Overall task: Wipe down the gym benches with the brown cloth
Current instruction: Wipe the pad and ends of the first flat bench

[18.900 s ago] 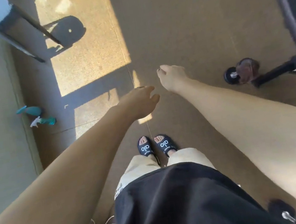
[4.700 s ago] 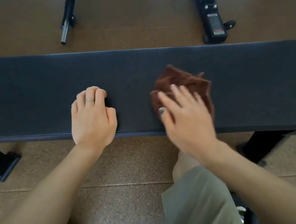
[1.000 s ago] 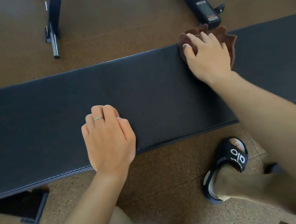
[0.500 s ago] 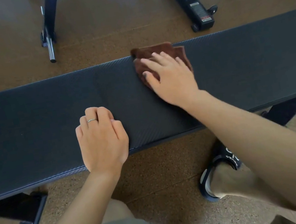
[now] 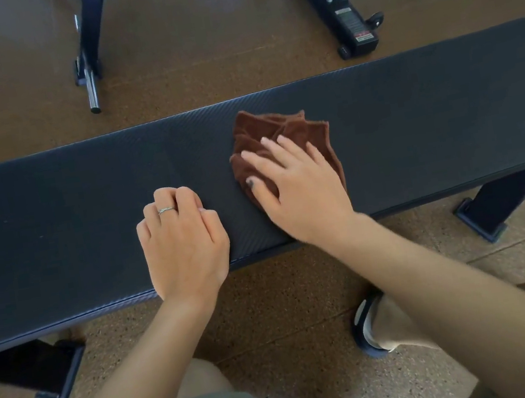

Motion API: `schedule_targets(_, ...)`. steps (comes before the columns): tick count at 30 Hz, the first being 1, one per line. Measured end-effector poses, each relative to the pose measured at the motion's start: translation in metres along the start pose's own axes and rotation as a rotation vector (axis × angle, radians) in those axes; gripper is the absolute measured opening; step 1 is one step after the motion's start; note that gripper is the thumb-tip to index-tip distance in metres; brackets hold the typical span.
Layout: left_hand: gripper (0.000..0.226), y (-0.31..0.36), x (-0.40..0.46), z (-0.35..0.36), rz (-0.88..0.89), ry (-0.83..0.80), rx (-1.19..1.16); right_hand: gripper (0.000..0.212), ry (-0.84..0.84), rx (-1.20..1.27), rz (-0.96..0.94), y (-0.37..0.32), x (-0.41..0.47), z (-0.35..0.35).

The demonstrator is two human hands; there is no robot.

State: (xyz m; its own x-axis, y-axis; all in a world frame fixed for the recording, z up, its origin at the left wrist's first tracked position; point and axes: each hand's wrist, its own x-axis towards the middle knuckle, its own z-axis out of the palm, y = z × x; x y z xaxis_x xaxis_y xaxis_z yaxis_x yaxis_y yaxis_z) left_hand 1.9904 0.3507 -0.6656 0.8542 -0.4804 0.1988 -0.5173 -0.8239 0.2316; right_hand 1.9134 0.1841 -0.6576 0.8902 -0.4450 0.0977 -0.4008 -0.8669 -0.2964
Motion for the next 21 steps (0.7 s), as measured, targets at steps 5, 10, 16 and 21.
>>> schedule_targets(5, 0.028, -0.001, 0.001, 0.001, -0.011, 0.019, -0.018, 0.051, 0.022, 0.017, 0.145, -0.01, 0.06, 0.01)
schedule_targets(10, 0.03, -0.003, -0.001, 0.001, -0.008, 0.026, -0.041, 0.048, 0.077, 0.035, 0.013, -0.05, -0.013, 0.019)
schedule_targets(16, 0.035, -0.004, 0.0, -0.004, -0.002, 0.009, -0.1, 0.049, 0.112, 0.012, 0.071, 0.024, -0.034, -0.007)
schedule_targets(21, 0.032, 0.0, -0.001, -0.001, -0.006, 0.021, -0.046, 0.053, 0.221, -0.039, 0.548, 0.119, -0.036, -0.04)
